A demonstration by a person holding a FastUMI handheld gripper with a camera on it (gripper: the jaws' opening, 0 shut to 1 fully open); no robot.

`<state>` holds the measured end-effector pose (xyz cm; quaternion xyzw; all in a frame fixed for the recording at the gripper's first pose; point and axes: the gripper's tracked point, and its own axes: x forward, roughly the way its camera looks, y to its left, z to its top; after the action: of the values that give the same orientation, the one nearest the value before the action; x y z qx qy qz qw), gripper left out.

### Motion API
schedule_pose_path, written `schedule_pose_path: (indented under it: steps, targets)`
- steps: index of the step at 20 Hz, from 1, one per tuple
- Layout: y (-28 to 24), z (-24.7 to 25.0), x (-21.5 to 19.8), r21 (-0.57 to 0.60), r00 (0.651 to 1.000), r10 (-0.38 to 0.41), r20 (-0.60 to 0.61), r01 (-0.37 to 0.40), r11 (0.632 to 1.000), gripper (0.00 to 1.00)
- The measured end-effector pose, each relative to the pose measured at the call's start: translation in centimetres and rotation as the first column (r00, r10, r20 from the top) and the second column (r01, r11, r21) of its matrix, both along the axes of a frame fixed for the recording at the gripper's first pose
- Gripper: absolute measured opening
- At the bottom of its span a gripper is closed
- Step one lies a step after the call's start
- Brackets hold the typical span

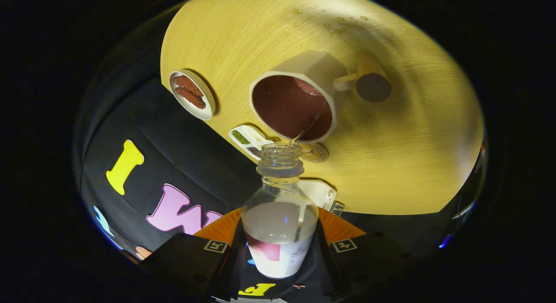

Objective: Take the bottle from table, then pour the juice into the cup, finally place the bottle on the coaster

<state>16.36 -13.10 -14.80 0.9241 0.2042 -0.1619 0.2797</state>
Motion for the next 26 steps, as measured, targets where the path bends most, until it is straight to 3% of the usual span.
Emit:
schedule_pose_path:
  steps: [13, 20, 26]
  targets:
    - [-0.7, -0.6, -0.4, -0.043, 1.000, -0.014, -0.017, 0.013, 0.999, 0.71]
    - [-0.7, -0.7, 0.2, -0.181, 1.000, -0.010, 0.003, 0.010, 0.983, 0.71]
    - [0.1, -0.9, 0.3, -0.348, 0.999, -0.022, 0.023, 0.029, 0.937, 0.71]
